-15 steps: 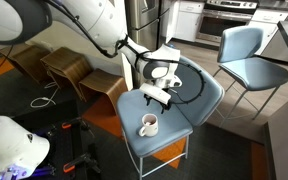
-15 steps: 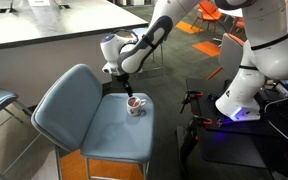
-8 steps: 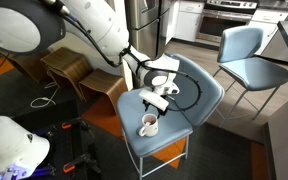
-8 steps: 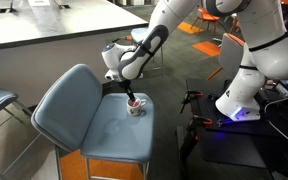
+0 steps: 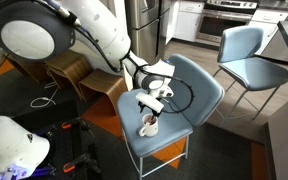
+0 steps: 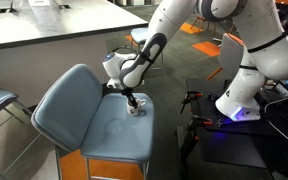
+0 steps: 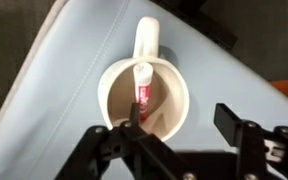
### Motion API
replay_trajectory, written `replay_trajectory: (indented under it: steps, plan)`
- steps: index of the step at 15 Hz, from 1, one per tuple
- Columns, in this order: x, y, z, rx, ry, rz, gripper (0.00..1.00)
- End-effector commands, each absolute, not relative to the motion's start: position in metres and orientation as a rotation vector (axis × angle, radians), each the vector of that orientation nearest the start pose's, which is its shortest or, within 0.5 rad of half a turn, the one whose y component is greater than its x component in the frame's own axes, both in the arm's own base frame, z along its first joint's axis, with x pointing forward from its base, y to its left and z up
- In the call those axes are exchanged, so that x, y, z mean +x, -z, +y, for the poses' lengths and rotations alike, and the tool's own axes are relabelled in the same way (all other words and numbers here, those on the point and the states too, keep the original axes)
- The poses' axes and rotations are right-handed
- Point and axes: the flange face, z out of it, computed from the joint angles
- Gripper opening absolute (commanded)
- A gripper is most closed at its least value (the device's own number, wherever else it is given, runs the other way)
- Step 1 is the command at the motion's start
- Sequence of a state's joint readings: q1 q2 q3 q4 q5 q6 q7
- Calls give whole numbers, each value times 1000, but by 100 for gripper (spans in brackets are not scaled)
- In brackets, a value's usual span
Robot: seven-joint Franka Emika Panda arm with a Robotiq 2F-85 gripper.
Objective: Put the marker on the seat of the chair
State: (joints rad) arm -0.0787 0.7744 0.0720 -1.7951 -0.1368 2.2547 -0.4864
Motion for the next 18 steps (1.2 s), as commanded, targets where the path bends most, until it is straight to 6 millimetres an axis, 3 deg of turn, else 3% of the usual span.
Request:
replay_trajectory:
  steps: [1,18]
  plan:
    - [608,-89,-11,-2926,-525,-865,78]
    - [607,-88,-41,-2942,-530,-832,72]
